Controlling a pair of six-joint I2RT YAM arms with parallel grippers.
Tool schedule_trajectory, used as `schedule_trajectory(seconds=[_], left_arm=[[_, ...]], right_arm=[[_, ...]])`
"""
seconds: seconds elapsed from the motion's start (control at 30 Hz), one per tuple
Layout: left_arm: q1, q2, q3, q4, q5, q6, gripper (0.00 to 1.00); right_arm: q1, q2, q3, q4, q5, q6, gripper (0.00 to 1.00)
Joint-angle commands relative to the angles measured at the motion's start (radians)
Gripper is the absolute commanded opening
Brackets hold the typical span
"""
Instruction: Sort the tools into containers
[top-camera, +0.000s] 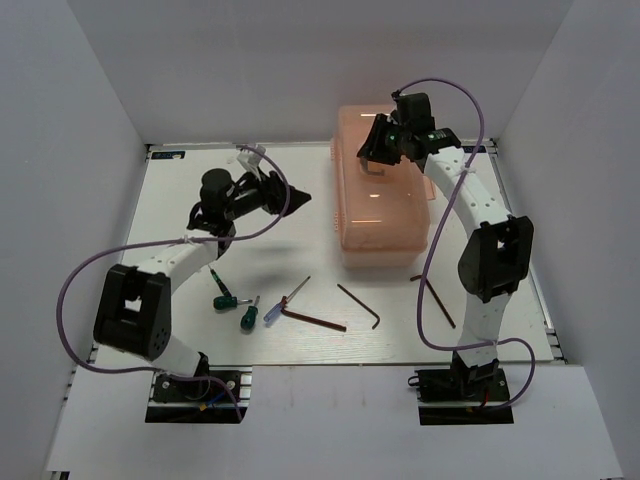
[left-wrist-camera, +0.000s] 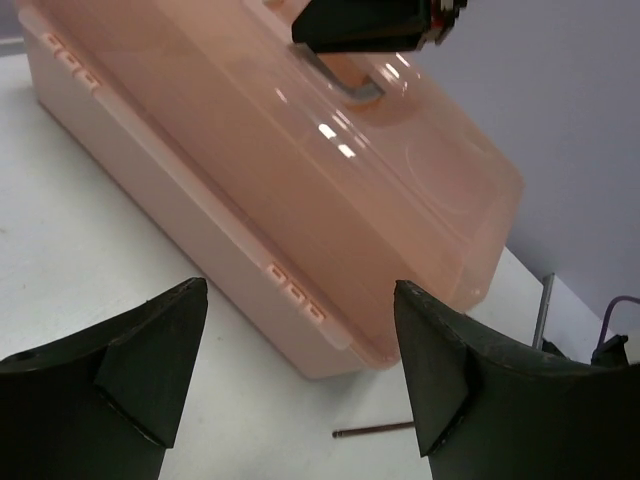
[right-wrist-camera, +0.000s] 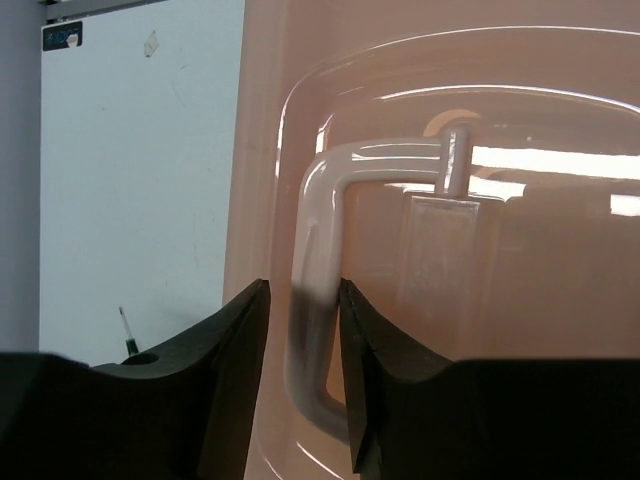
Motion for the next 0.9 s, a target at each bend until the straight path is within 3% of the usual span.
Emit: schedule_trajectory(seconds=[0.0,0.43,0.87], left_arm=[[-0.015,0.038,0.112,0.050,0.026,-0.017,0.85],[-0.107,0.327,0.490,-0.034,0.026,-0.026,0.82],[-0.210,0.527,0.728,-0.171,-0.036,-0.017,0.80]], right_arm=[[0.014,-0.009,0.000,0.027,-0.124,0.048,0.39],[-0.040,-0.049,-0.002,0.065,-0.231,0.113,0.37],[-0.061,-0.038,-0.016,0.097,-0.299,0.145,0.35]])
